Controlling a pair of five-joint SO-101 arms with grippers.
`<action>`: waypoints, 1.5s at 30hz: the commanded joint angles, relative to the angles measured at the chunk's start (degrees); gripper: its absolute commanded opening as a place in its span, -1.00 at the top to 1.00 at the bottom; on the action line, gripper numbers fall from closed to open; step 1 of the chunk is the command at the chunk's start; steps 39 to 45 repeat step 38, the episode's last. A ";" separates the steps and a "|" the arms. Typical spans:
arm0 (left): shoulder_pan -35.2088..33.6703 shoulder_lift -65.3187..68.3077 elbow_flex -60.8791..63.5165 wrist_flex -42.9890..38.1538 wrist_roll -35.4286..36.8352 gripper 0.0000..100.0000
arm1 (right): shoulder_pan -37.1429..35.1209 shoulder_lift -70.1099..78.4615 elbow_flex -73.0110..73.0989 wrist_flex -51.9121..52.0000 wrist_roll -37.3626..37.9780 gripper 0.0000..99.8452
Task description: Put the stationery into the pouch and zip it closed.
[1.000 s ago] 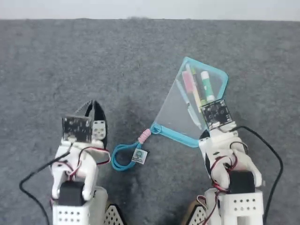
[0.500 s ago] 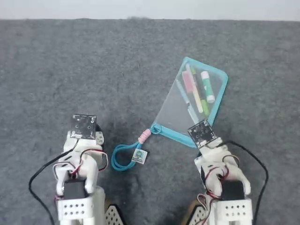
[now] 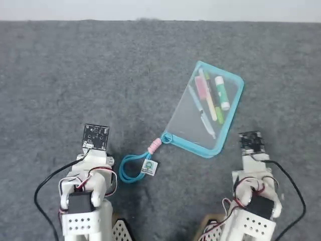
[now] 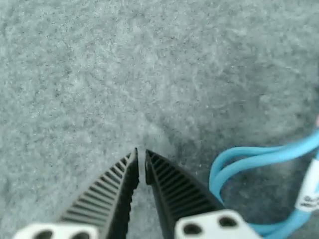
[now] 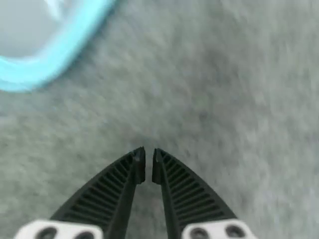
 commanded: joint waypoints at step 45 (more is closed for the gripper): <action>-0.26 0.26 -0.31 0.18 -0.70 0.96 | 2.42 0.57 1.14 0.31 0.70 0.98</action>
